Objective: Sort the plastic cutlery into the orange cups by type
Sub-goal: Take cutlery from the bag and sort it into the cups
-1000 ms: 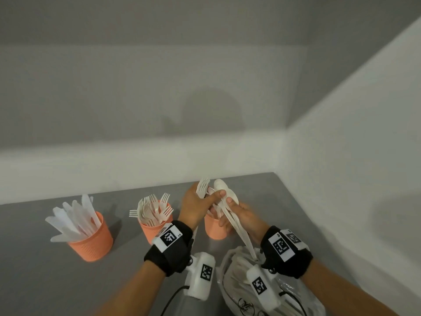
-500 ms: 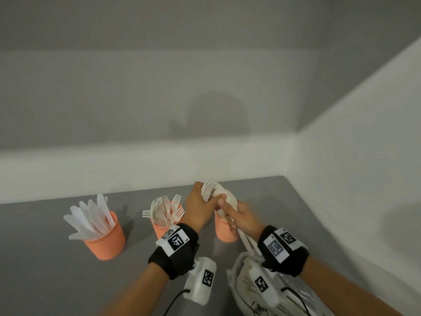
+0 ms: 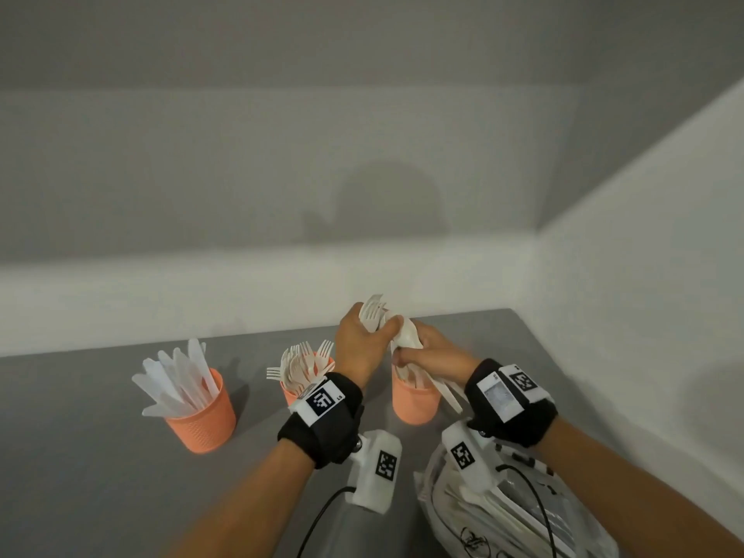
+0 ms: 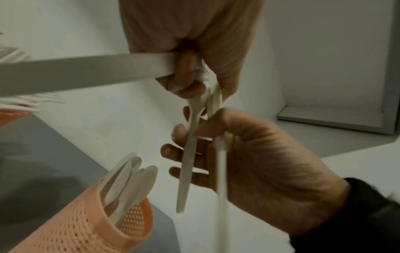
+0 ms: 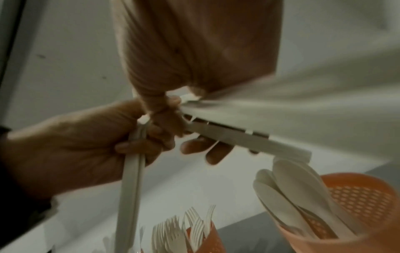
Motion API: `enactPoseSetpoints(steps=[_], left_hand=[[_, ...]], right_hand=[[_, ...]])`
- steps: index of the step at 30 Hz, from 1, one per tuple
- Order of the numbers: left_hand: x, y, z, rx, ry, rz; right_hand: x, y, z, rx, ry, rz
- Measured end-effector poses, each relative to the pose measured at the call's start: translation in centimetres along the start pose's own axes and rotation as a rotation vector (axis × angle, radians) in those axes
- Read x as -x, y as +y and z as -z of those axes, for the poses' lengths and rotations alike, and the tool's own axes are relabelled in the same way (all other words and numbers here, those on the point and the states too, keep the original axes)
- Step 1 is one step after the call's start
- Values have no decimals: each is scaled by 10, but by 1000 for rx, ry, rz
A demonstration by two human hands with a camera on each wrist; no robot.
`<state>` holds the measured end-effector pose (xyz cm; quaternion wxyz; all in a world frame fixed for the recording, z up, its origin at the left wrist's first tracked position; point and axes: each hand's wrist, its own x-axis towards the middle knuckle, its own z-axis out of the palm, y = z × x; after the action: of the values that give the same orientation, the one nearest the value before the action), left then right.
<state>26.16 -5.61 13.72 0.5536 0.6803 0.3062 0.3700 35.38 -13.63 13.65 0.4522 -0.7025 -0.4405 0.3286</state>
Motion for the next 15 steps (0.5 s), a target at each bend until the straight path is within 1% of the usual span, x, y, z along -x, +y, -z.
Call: enactPoseSetpoints(steps=[2, 3, 5, 6, 9, 12, 13, 15], left_hand=[[-1, 2, -3, -54, 57, -82], [0, 5, -4, -89, 92, -121], [-1, 10, -6, -117, 146, -164], [-2, 12, -7, -111, 146, -162], [-7, 17, -10, -61, 36, -67], [-9, 22, -10, -16, -66, 24], [-10, 24, -10, -18, -96, 31], [-12, 25, -6, -30, -130, 1]], right_hand=[[-4, 0, -3, 209, 156, 5], [-4, -2, -5, 273, 227, 16], [-4, -3, -8, 253, 317, 60], [-5, -3, -10, 201, 327, 76], [-3, -3, -16, 13, 305, 125], [-6, 1, -19, -20, 345, 161], [-7, 2, -18, -29, 359, 171], [-11, 3, -15, -56, 397, 199]])
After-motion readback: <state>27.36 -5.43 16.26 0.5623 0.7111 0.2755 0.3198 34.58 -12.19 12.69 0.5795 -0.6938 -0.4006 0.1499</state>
